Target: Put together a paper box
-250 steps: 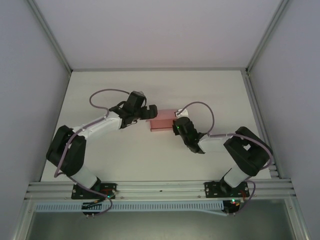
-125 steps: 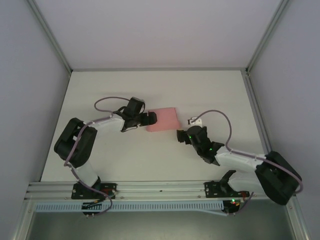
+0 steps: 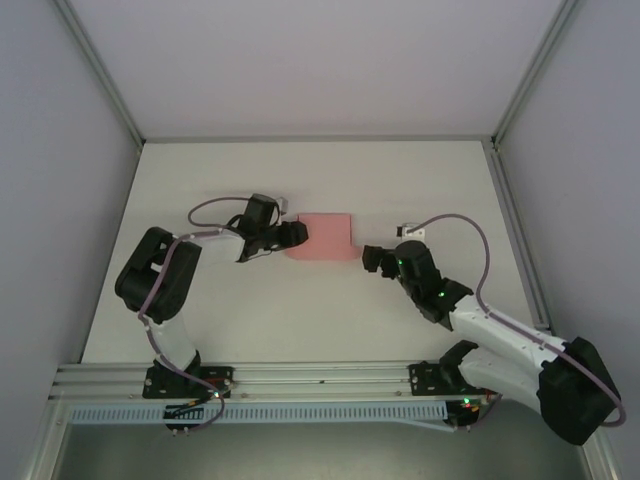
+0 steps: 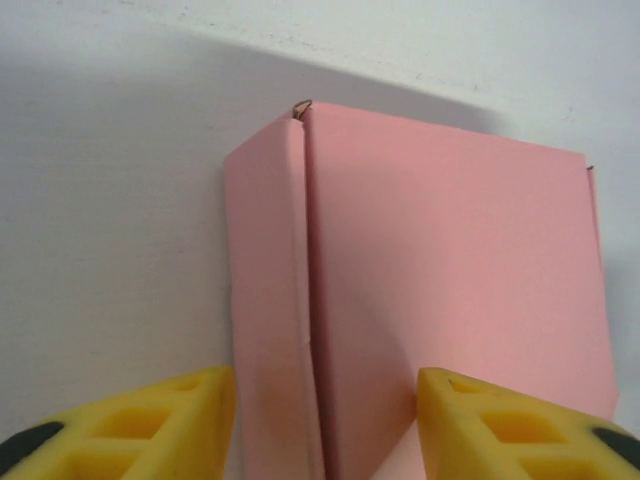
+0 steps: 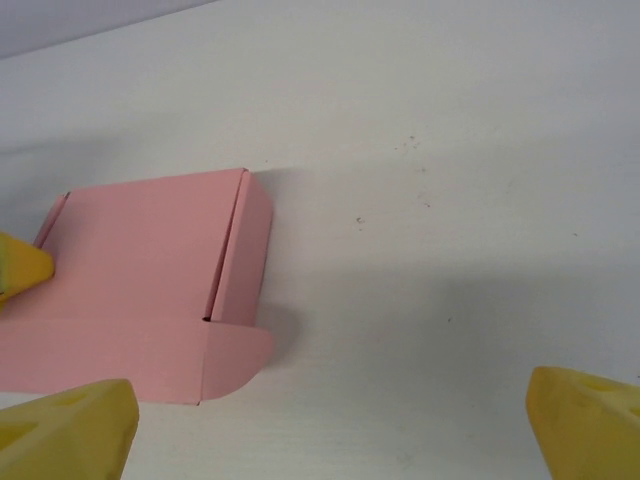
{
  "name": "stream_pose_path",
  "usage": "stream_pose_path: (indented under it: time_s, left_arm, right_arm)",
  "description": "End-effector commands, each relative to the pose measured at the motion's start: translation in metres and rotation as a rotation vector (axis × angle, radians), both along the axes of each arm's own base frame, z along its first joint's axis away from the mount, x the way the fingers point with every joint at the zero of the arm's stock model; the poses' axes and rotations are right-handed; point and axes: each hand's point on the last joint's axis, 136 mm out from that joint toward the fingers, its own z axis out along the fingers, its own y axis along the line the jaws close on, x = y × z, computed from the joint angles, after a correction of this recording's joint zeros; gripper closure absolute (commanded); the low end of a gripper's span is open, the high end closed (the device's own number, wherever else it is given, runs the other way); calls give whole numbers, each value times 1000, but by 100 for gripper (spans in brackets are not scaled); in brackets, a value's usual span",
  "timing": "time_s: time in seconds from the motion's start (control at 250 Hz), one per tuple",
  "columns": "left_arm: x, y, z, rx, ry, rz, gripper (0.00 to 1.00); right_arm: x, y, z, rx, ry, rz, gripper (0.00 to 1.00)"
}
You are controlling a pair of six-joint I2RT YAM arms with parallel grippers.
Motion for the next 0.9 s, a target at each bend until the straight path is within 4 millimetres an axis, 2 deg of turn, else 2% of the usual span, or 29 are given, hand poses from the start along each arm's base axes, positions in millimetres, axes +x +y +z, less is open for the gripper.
stream_pose_path:
  time_s: [0.0,0.228,0.291,0.411,0.587,0.679,0.834,0.898]
  left_arm:
    - [-12,10,-30,30,78,2,57]
    - [-11,8,-25,-66,77,-21,80]
    - [-12,8,-22,-79,81,-30,82]
    - [-13,11,-19,-124,72,-33,84]
    - [-18,5,-5,-321,57,-85,86]
    - [-18,6,-4,-366,56,-85,90]
    - [-18,7,-7,-405,68,-91,89]
    - [-18,7,-7,-400,59,-97,87]
  right_arm:
    - [3,7,1,102,42,9,0]
    - [13,9,-13,117,156,-1,0]
    - [18,16,-16,151,208,13,0]
    - [30,38,-18,235,300,81,0]
    - [49,70,-20,321,402,165,0]
    - [57,78,-31,332,462,165,0]
    - [68,106,-39,454,487,238,7]
    - [72,118,-40,508,501,272,14]
